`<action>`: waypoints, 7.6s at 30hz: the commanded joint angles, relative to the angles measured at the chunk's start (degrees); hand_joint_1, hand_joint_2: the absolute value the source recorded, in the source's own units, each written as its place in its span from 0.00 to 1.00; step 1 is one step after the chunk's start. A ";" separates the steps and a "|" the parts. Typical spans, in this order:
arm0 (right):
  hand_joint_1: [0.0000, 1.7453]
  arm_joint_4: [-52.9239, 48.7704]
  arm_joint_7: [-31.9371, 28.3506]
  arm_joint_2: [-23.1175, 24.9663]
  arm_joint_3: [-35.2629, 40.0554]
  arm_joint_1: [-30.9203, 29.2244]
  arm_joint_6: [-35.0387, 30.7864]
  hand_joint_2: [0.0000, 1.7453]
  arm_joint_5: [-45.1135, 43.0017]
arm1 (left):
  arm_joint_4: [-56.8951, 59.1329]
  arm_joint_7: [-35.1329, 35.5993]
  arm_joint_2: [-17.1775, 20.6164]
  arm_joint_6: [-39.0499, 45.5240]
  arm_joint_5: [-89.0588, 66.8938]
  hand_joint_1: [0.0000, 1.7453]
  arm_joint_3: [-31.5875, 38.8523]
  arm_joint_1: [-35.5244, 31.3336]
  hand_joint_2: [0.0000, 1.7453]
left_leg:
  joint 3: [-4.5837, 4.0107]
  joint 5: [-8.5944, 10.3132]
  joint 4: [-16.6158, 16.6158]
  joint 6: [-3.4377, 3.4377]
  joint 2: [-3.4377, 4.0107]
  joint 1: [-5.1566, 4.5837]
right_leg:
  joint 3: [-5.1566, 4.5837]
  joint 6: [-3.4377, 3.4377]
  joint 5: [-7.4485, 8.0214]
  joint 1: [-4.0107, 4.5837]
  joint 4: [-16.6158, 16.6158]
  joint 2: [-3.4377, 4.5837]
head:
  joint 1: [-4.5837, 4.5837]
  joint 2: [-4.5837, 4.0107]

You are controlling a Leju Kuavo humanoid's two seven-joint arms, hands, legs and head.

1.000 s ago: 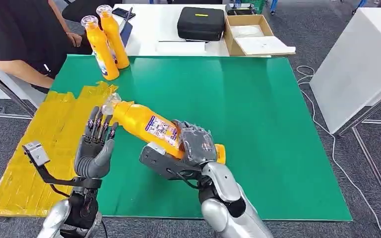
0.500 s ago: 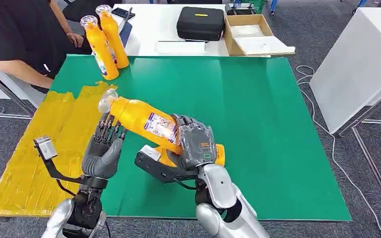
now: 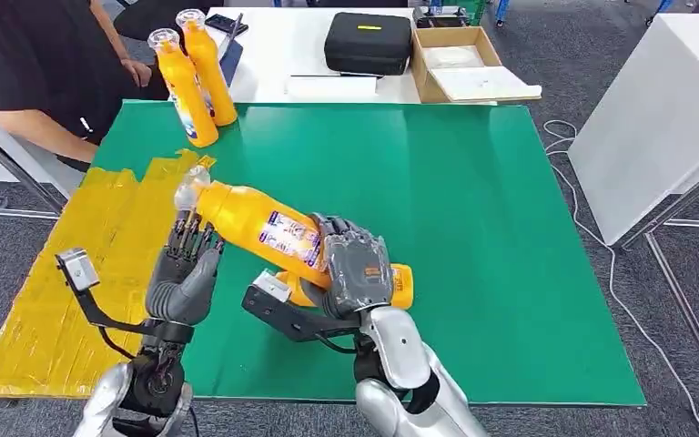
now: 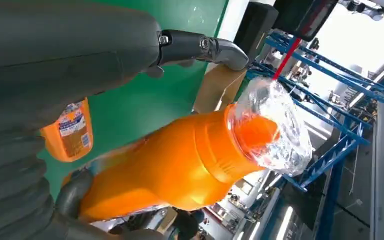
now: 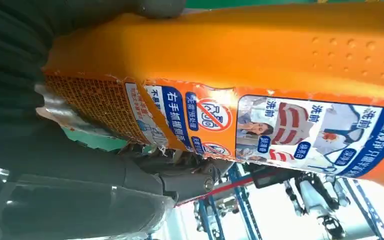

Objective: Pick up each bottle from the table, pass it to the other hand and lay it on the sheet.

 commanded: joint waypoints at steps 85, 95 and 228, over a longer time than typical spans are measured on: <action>0.00 -10.72 -3.54 -8.16 -11.26 7.36 -0.91 0.00 -6.82 | 2.22 -3.15 -3.34 1.97 0.34 1.00 11.43 -0.40 1.00 | 0.11 -0.03 0.01 -0.10 -0.23 0.01 | 0.21 -0.01 -0.09 0.02 -0.06 -0.27 | 0.00 0.00; 0.00 -13.20 -4.09 -9.47 -15.45 10.54 6.60 0.00 -6.49 | 8.10 -9.72 -2.21 14.72 -33.37 1.00 12.78 -7.56 1.00 | 0.28 -0.05 0.01 -0.15 -0.33 0.01 | 0.36 -0.03 -0.16 0.02 -0.03 -0.39 | 0.00 0.00; 0.00 53.64 -14.51 -7.53 9.92 -29.17 9.27 0.00 -14.34 | 34.52 -17.34 8.66 17.97 -30.34 0.00 1.10 -27.64 0.00 | 0.27 0.13 0.13 -0.20 0.06 0.01 | 0.27 0.00 0.03 0.00 0.16 0.00 | -0.02 0.00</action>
